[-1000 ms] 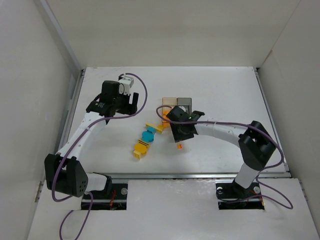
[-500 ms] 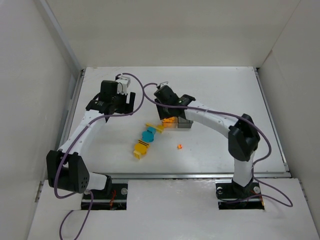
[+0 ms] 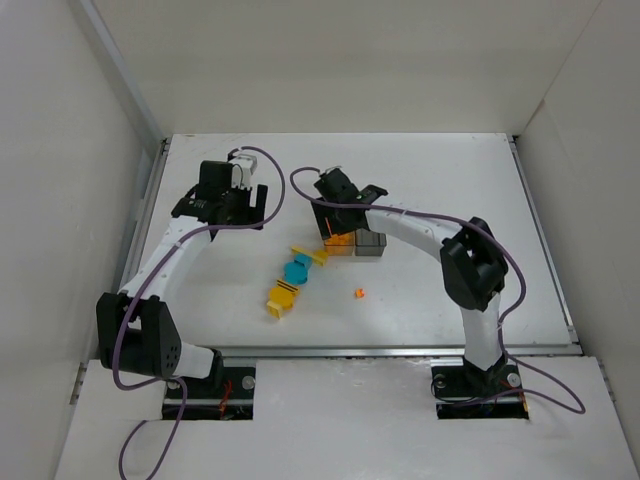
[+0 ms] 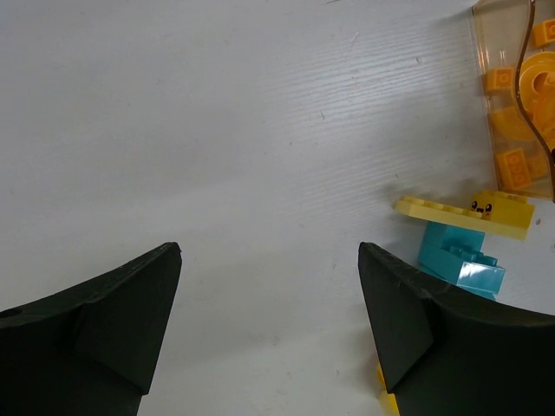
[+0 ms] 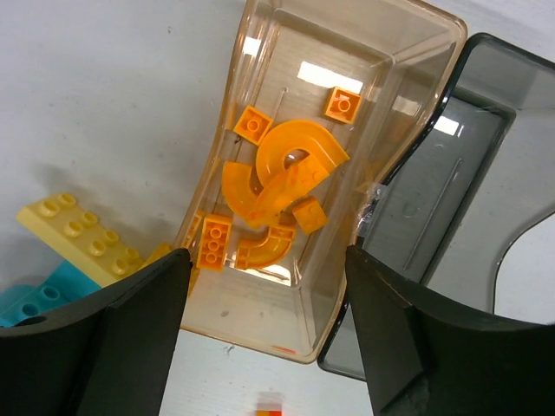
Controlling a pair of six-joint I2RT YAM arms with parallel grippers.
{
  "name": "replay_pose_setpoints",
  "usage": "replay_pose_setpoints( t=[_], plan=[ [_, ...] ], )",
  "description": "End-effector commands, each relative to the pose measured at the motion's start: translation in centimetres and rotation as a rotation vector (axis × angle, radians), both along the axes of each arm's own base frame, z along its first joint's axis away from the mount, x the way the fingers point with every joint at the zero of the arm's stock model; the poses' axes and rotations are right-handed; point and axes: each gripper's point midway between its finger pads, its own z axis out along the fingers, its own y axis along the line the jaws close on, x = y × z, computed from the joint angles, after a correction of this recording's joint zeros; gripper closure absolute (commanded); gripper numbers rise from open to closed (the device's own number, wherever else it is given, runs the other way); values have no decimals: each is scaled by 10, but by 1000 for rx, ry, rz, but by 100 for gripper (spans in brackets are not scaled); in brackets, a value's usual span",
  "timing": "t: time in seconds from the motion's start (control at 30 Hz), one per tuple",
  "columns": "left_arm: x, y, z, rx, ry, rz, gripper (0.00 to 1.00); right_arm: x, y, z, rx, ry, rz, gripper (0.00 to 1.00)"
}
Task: Sort the legos into containers by color
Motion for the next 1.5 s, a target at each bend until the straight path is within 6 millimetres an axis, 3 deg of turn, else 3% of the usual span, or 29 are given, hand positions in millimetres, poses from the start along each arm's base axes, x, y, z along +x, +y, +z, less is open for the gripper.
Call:
replay_pose_setpoints(
  t=[0.0, 0.1, 0.23, 0.27, 0.33, 0.37, 0.4, 0.43, 0.47, 0.57, 0.63, 0.7, 0.73, 0.8, 0.9, 0.93, 0.97, 1.1, 1.2, 1.3, 1.47],
  plan=[
    [8, -6, 18, -33, -44, -14, 19, 6, 19, 28, 76, -57, 40, 22],
    [8, -5, 22, -34, -53, -14, 19, 2, 15, 24, 58, -37, 40, 22],
    [7, -7, 28, -36, -66, -27, 19, -3, 9, 59, 112, -77, 2, 22],
    [6, -10, 29, -37, -66, -37, 19, -10, 3, 76, 141, -96, -6, 22],
    [3, -9, 31, -30, -68, -43, 19, -19, -4, 89, 168, -115, 0, 29],
    [4, -14, 34, -38, -76, -59, 20, -34, -13, 91, 185, -102, -2, 34],
    [3, -18, 34, -39, -76, -68, 20, -41, -17, 90, 198, -97, -3, 43],
    [2, -17, 38, -40, -86, -68, 20, -50, -21, 85, 207, -76, -8, 48],
    [1, -22, 38, -41, -86, -80, 22, -68, -29, 59, 184, -7, 11, 53],
    [-7, -32, 44, -68, -89, -132, 25, -99, -39, 38, 208, 87, 20, 62],
    [-14, -44, 46, -61, -93, -187, 26, -123, -48, 19, 220, 153, 24, 53],
    [-21, -50, 53, -32, -117, -231, 26, -135, -48, 14, 243, 179, 19, 44],
    [-25, -50, 47, -22, -99, -233, 26, -142, -46, 10, 254, 192, 6, 40],
    [-29, -51, 50, -18, -112, -235, 26, -146, -45, 12, 234, 164, -9, 29],
    [-32, -51, 57, -41, -134, -218, 25, -147, -37, 6, 189, 154, -14, 26],
    [-37, -49, 49, -45, -114, -211, 25, -146, -35, 4, 176, 152, -12, 26],
    [-38, -49, 51, -47, -126, -211, 25, -145, -37, -9, 141, 167, -22, 26],
    [-47, -40, 54, -27, -157, -195, 24, -144, -36, -36, 80, 210, -19, 38],
    [-49, -31, 58, -7, -181, -171, 24, -145, -44, -50, 18, 233, -37, 38],
    [-51, -26, 60, -8, -192, -159, 24, -144, -45, -53, 11, 234, -51, 39],
    [-52, -23, 59, -7, -192, -149, 24, -140, -37, -57, 46, 225, -52, 56]
  ],
)
